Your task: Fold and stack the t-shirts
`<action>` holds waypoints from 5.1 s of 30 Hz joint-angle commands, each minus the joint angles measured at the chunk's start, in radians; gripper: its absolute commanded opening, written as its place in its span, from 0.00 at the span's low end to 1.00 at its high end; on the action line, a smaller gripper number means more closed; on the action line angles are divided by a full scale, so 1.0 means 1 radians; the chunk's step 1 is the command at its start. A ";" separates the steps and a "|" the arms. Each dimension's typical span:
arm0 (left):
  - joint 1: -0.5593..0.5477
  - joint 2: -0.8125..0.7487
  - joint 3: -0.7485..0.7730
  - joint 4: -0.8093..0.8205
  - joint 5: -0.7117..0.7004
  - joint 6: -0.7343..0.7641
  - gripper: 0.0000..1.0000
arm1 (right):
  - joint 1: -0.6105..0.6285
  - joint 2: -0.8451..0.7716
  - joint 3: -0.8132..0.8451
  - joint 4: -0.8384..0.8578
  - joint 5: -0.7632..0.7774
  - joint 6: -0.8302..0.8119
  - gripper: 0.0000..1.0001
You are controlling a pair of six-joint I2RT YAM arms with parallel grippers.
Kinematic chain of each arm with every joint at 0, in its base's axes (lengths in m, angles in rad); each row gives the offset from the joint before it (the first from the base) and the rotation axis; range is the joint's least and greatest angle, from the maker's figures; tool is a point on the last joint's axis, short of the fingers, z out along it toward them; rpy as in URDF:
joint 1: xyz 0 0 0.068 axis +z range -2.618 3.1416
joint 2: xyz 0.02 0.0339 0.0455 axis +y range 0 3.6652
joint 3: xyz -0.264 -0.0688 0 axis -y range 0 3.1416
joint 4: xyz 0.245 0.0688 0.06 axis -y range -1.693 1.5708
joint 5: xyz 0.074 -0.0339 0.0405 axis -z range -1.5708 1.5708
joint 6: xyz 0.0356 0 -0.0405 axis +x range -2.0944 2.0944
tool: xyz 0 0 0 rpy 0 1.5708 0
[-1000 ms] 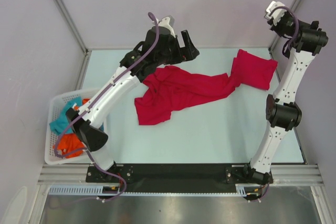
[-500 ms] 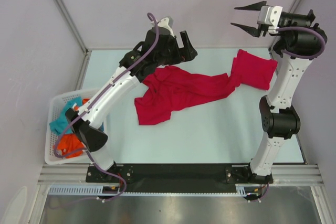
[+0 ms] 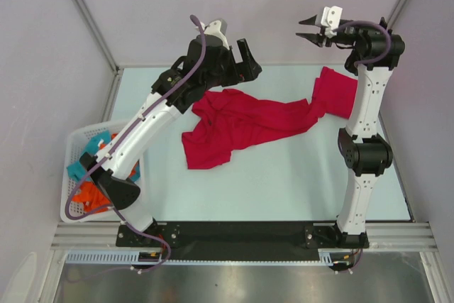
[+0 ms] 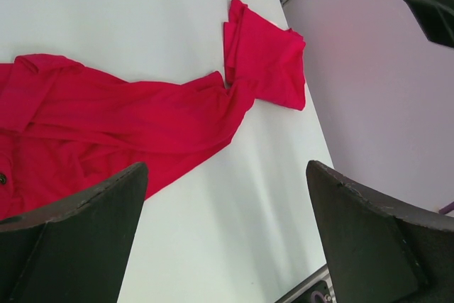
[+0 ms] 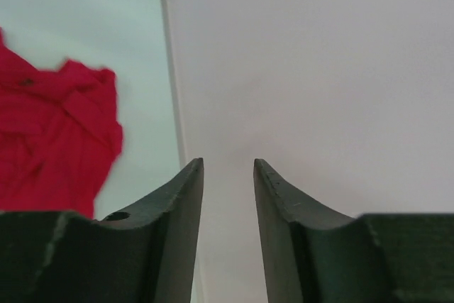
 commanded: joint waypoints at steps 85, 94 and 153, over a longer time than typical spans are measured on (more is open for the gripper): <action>-0.102 -0.044 0.078 0.068 0.031 -0.018 0.99 | -0.387 0.124 -0.702 -1.638 -1.485 -1.560 1.00; -0.131 -0.071 0.073 0.073 0.024 -0.015 0.99 | -0.331 0.161 -0.684 -1.774 -1.272 -1.934 1.00; -0.133 -0.235 -0.033 0.031 -0.089 0.083 1.00 | -0.951 0.287 -1.048 -1.000 0.475 -3.206 1.00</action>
